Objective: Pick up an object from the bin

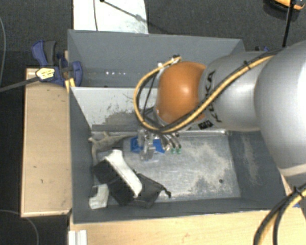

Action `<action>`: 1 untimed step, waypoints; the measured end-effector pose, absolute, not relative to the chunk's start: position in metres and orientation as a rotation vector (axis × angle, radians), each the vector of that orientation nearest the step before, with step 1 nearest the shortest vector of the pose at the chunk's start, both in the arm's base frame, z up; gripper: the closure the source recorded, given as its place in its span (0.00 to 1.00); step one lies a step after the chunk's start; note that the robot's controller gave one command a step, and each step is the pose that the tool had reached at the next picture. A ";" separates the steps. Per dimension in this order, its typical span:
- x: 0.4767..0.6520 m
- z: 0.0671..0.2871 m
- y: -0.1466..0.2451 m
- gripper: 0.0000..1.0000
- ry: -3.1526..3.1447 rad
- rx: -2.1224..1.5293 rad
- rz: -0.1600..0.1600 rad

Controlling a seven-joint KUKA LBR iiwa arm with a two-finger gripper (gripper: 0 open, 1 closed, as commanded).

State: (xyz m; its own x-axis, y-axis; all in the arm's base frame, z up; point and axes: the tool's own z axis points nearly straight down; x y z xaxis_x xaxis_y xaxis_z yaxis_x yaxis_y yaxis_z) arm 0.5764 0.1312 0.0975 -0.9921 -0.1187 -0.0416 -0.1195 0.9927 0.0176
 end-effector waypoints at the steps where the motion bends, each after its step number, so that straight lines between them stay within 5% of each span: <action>1: 0.576 0.098 0.131 1.00 3.096 -0.183 0.031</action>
Offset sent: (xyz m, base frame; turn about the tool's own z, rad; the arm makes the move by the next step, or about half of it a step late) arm -0.0158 -0.0031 0.0972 -0.0954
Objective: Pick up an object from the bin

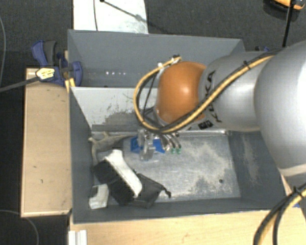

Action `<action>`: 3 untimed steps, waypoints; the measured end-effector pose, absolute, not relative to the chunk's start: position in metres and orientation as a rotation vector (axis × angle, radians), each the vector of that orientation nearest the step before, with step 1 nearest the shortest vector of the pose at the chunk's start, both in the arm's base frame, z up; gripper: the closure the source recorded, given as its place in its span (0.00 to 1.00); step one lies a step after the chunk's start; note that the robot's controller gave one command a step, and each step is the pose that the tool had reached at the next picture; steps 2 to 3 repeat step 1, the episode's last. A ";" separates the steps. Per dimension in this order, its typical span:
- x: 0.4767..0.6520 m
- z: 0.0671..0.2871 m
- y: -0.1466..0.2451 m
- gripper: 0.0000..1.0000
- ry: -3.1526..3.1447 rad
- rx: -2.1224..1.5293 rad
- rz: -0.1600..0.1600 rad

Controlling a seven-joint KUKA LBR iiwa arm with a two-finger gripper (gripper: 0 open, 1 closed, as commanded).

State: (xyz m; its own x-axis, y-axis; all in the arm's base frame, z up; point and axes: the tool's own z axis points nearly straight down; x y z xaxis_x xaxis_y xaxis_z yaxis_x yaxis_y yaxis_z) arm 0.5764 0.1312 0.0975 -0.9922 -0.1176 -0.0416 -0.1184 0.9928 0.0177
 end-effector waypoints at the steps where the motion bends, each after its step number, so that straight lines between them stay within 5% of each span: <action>1: 0.564 0.132 0.125 1.00 3.109 -0.252 0.016; 3: 0.564 0.132 0.125 1.00 3.109 -0.252 0.016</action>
Offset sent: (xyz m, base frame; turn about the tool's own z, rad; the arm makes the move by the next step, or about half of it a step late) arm 0.0072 -0.0076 0.0833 -0.0085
